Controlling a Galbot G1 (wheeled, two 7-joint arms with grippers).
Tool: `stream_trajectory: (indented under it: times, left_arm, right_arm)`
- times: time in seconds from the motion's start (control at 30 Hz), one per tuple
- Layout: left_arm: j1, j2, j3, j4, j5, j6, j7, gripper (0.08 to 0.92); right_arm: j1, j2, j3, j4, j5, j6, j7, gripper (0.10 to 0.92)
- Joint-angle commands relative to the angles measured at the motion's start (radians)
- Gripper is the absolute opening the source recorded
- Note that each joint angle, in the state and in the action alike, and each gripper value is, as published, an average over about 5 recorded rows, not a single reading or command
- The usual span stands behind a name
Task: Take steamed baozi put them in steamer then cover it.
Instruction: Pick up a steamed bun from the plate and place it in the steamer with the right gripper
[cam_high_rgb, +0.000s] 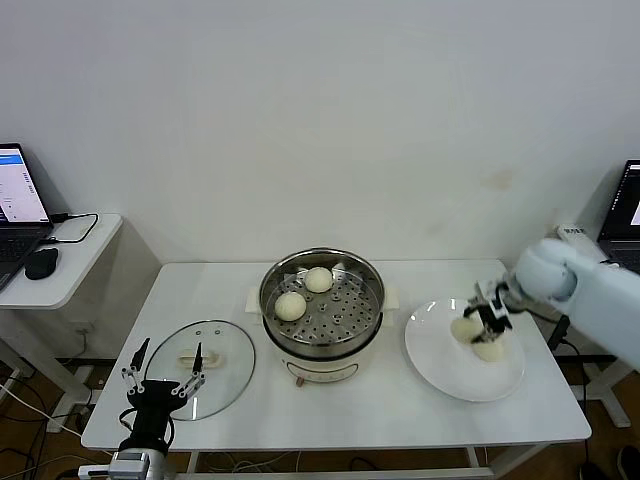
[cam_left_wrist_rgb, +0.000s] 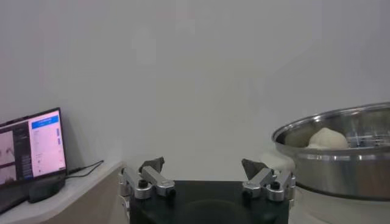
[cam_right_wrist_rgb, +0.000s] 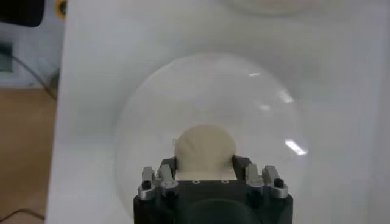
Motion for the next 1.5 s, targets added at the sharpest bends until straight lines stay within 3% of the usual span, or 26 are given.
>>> stream_trajectory:
  times: [0.03, 0.3, 0.53, 1.13, 1.5]
  left_arm:
    - [0.002, 0.004, -0.006, -0.006, -0.007, 0.000, 0.000, 0.823]
    - [0.001, -0.007, -0.011, -0.011, -0.010, 0.000, -0.001, 0.823]
    - [0.006, -0.021, -0.025, -0.019, -0.015, -0.001, -0.002, 0.823]
    - [0.007, -0.040, -0.041, -0.002, -0.027, -0.016, -0.010, 0.823]
    - [0.008, -0.044, -0.043, 0.009, -0.032, -0.023, -0.018, 0.823]
  right_arm:
    - [0.471, 0.188, -0.190, -0.054, 0.185, 0.001, -0.008, 0.583]
    - [0.503, 0.379, -0.266, -0.035, 0.263, 0.043, 0.054, 0.585]
    - [0.426, 0.519, -0.329, -0.031, 0.271, 0.167, 0.091, 0.585]
    - [0.349, 0.659, -0.436, -0.101, 0.000, 0.556, 0.093, 0.588]
    - [0.334, 0.654, -0.443, -0.087, -0.067, 0.656, 0.099, 0.594]
